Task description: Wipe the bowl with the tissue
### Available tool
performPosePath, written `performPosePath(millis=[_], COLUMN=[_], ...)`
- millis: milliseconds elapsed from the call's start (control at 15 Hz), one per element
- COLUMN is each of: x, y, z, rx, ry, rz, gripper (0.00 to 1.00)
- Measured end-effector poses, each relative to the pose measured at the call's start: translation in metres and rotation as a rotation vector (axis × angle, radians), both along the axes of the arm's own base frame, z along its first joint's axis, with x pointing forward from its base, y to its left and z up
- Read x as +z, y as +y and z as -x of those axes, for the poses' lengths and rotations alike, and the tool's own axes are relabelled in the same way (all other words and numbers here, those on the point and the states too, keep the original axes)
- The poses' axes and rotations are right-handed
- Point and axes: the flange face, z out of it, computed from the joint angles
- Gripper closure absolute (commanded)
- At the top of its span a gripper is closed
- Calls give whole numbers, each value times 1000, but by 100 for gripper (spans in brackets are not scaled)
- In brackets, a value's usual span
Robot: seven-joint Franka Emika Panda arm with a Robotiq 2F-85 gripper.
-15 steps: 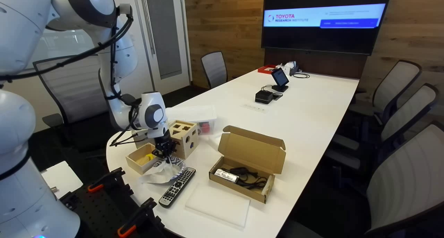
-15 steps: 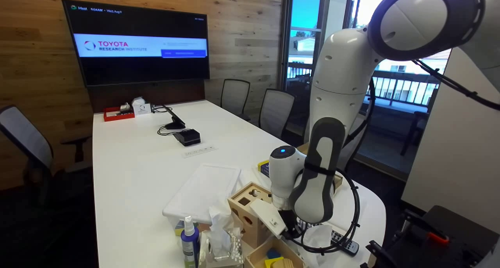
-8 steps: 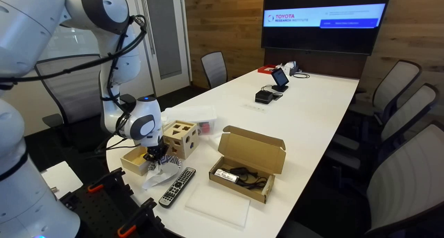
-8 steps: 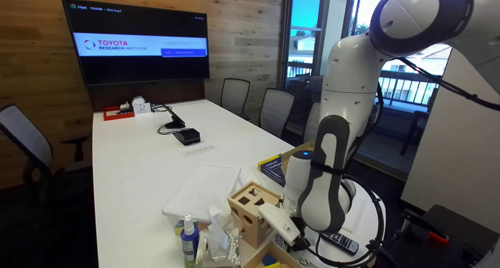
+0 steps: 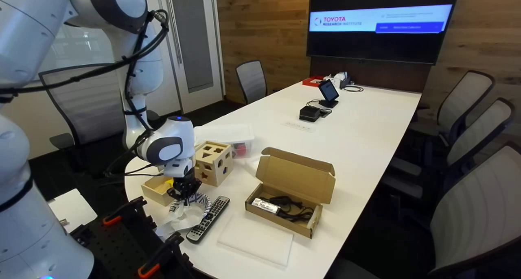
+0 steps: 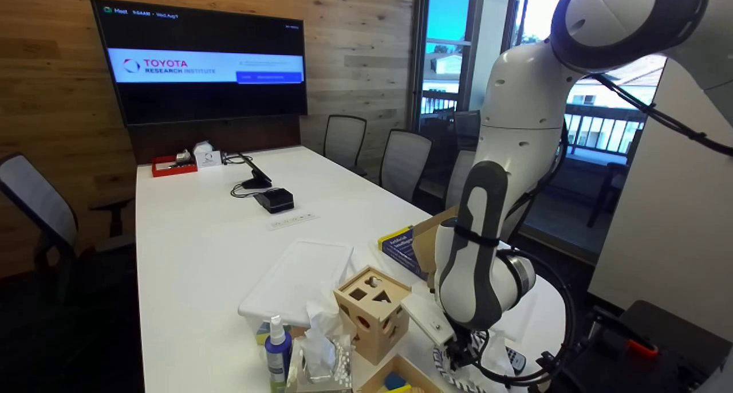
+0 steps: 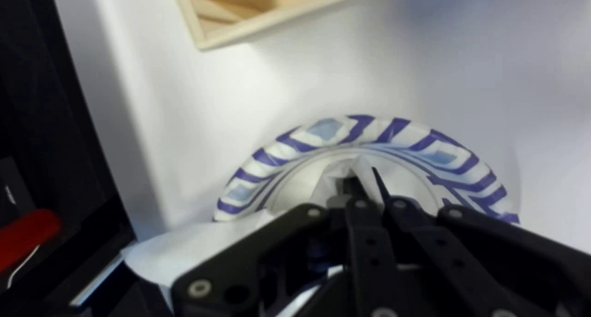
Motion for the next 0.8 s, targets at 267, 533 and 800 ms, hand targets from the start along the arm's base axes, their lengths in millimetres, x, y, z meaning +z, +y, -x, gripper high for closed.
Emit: performPosePath(millis=[267,533,800], x=[5,8,6], y=[-14,-26,-29], z=[-2,-2,-4], rx=[-25,-68,-98], ry=[57,91,78], rz=[50,111,168], gripper=[100,100,100])
